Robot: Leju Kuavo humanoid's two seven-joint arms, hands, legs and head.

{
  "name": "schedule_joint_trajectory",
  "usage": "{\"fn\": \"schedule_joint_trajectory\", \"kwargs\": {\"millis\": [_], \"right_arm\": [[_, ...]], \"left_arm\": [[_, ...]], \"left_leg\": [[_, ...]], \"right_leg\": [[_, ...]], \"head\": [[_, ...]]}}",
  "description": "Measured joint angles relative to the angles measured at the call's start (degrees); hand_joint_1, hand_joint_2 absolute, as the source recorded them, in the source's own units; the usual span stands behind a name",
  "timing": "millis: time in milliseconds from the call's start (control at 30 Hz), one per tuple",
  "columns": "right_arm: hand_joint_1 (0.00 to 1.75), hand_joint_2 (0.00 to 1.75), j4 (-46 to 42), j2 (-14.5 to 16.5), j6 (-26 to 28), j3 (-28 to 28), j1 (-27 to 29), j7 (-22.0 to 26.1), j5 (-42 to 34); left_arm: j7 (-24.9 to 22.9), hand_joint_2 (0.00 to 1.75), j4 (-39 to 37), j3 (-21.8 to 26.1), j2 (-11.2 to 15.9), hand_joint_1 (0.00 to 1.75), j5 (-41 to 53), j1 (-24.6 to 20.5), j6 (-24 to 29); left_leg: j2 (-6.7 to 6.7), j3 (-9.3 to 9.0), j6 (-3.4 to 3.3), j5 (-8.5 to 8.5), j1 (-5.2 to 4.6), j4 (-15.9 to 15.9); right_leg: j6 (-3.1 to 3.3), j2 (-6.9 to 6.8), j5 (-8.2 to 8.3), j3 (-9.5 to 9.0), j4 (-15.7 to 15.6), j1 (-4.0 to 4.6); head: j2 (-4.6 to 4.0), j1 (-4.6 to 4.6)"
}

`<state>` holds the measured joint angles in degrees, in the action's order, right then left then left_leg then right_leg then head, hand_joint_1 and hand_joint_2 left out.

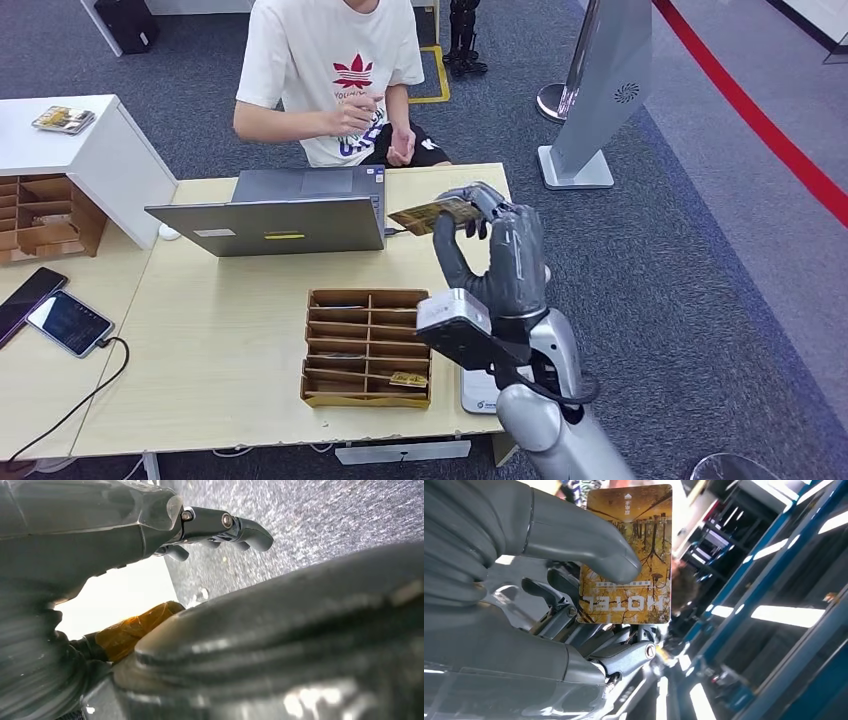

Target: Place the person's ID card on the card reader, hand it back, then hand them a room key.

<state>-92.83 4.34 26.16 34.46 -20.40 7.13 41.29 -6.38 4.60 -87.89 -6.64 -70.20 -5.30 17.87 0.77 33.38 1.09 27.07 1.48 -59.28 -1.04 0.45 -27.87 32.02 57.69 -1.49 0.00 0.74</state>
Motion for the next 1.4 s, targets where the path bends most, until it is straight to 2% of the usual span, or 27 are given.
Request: {"fn": "schedule_joint_trajectory", "kwargs": {"millis": [200, 300, 767, 1000, 1200, 1333, 1400], "right_arm": [[1.75, 1.75, 5.8, 3.4, -4.2, 3.4, -9.3, -3.2, 2.3], [1.75, 1.75, 9.4, 4.7, -4.4, 4.4, -12.0, -3.2, 3.0], [1.75, 1.75, 13.4, 5.8, -4.2, 5.3, -13.8, -2.7, 3.2], [1.75, 1.75, 25.4, 10.5, -7.2, 8.6, -22.7, -8.4, 13.4], [1.74, 1.75, 29.8, 12.1, -7.8, 9.5, -25.2, -10.0, 18.2], [0.01, 1.75, 31.8, 12.9, -8.8, 10.5, -25.6, -10.1, 19.9], [0.0, 1.75, 32.3, 13.3, -9.9, 11.2, -25.6, -10.1, 20.0]], "left_arm": [[-1.9, 1.75, 0.2, -0.6, 0.0, 0.0, 5.5, -0.9, -1.1], [-1.9, 1.75, 0.4, -0.8, 0.1, 0.0, 6.6, -0.9, -1.3], [-1.9, 1.75, 0.7, -1.0, 0.2, 0.0, 7.1, -0.9, -1.3], [-4.1, 1.75, 0.9, -1.0, 0.3, 0.0, 14.3, -2.1, -4.0], [-4.3, 1.75, 1.1, -1.0, 0.3, 0.0, 15.7, -2.3, -4.6], [-4.4, 1.75, 1.1, -1.0, 0.3, 0.0, 15.9, -2.4, -4.7], [-4.4, 1.75, 1.1, -1.0, 0.3, 0.0, 15.7, -2.4, -4.7]], "left_leg": [[0.01, 0.0, 0.05, -0.04, 0.01, 0.0], [0.04, 0.01, 0.05, -0.04, 0.02, 0.0], [0.04, 0.06, 0.05, -0.04, 0.01, 0.0], [0.03, 0.09, 0.12, -0.08, 0.04, 0.0], [0.03, 0.09, 0.12, -0.08, 0.04, 0.0], [0.03, 0.1, 0.12, -0.08, 0.04, 0.0], [0.03, 0.1, 0.12, -0.08, 0.04, 0.0]], "right_leg": [[0.04, 0.0, 0.03, 0.01, 0.0, 0.0], [0.04, -0.04, 0.03, 0.01, 0.0, 0.01], [0.04, -0.05, 0.03, 0.05, 0.0, 0.01], [0.05, -0.02, 0.04, 0.12, 0.1, 0.02], [0.05, -0.02, 0.04, 0.14, 0.1, 0.02], [0.06, -0.02, 0.04, 0.16, 0.1, 0.02], [0.06, -0.02, 0.04, 0.17, 0.1, 0.02]], "head": [[0.0, -0.01], [0.0, -0.01], [0.0, -0.02], [0.0, -0.02], [0.0, -0.02], [0.0, -0.02], [0.0, -0.02]]}}
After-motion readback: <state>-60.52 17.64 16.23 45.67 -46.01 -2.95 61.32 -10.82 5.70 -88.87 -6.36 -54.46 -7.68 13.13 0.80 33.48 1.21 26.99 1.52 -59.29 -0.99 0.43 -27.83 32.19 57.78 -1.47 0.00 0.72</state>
